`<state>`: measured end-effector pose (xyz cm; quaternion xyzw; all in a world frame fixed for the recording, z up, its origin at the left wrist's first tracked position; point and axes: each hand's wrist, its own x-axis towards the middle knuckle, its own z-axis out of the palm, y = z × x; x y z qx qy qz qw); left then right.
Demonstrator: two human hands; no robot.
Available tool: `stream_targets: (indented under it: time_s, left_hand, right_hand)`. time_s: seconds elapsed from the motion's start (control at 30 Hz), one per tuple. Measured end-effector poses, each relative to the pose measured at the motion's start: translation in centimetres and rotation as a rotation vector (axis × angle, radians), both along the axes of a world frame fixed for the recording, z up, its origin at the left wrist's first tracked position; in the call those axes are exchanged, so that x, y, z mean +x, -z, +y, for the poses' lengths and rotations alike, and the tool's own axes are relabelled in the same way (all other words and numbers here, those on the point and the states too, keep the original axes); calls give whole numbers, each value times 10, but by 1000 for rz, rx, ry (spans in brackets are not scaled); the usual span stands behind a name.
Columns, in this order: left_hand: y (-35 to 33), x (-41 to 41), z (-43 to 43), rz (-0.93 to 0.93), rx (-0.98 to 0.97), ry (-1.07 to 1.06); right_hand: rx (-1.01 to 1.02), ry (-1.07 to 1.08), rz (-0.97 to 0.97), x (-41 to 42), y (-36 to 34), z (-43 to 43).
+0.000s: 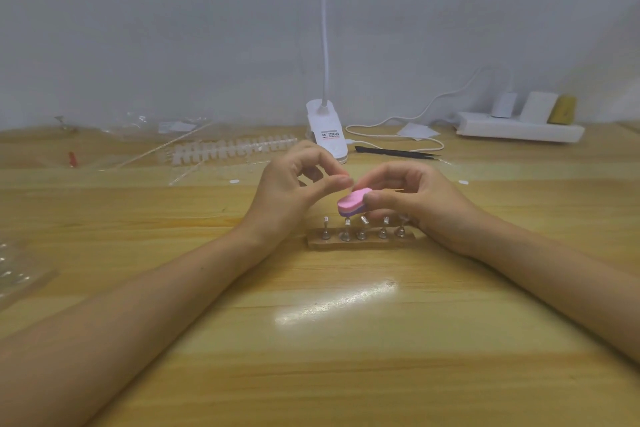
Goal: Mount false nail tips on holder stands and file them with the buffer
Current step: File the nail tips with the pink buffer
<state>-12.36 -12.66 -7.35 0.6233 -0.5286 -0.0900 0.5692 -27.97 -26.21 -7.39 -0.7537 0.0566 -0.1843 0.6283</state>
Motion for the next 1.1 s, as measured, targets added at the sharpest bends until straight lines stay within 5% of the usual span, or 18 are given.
stream_targets:
  time_s: [0.5, 0.83, 0.97, 1.1]
  left_hand:
    - [-2, 2, 0, 146, -16, 21]
    - [-4, -2, 1, -53, -5, 29]
    - [-4, -5, 0, -142, 18, 42]
    - [-4, -4, -1, -98, 13, 35]
  right_hand:
    - [13, 20, -21, -1, -2, 1]
    - [204, 139, -54, -1, -2, -2]
    - [82, 73, -13, 0, -2, 2]
    - [163, 163, -45, 0, -2, 1]
